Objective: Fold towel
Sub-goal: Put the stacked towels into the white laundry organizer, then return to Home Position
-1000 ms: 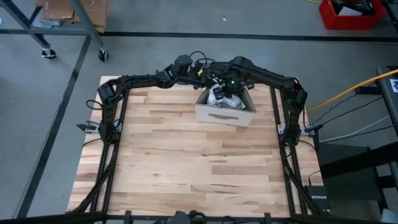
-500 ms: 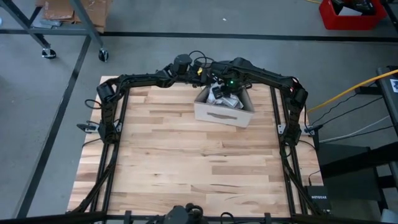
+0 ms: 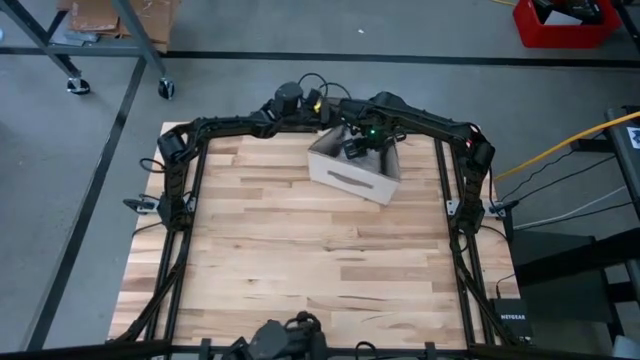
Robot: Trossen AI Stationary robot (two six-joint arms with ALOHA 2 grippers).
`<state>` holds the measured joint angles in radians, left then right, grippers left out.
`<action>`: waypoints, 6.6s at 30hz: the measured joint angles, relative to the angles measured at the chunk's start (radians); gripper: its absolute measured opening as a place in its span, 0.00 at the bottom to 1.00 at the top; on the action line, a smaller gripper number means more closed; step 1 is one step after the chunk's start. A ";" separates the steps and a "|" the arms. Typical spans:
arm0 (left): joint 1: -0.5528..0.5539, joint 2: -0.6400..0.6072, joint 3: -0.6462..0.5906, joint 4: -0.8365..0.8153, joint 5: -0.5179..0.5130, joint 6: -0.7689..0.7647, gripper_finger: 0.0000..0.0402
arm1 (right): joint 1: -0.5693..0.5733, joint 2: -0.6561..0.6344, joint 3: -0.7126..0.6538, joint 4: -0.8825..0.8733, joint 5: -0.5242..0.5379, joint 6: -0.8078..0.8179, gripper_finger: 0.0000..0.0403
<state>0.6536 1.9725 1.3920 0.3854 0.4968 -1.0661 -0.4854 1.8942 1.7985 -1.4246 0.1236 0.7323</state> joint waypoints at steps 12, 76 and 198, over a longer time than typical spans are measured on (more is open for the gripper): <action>0.071 -0.005 -0.001 -0.009 0.042 0.024 0.27 | 0.001 0.001 0.000 -0.040 -0.032 -0.044 0.60; 0.099 -0.834 0.000 -1.168 0.011 0.718 0.01 | -0.001 0.024 0.021 0.393 0.004 -0.290 0.60; 0.068 -1.794 -0.707 -0.962 0.237 0.756 0.01 | 0.708 -0.492 0.482 0.154 0.110 -0.382 0.05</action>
<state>0.7216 0.1789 0.6850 -0.5767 0.7338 -0.3105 0.2226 1.4027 2.2806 -1.2710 0.2338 0.3499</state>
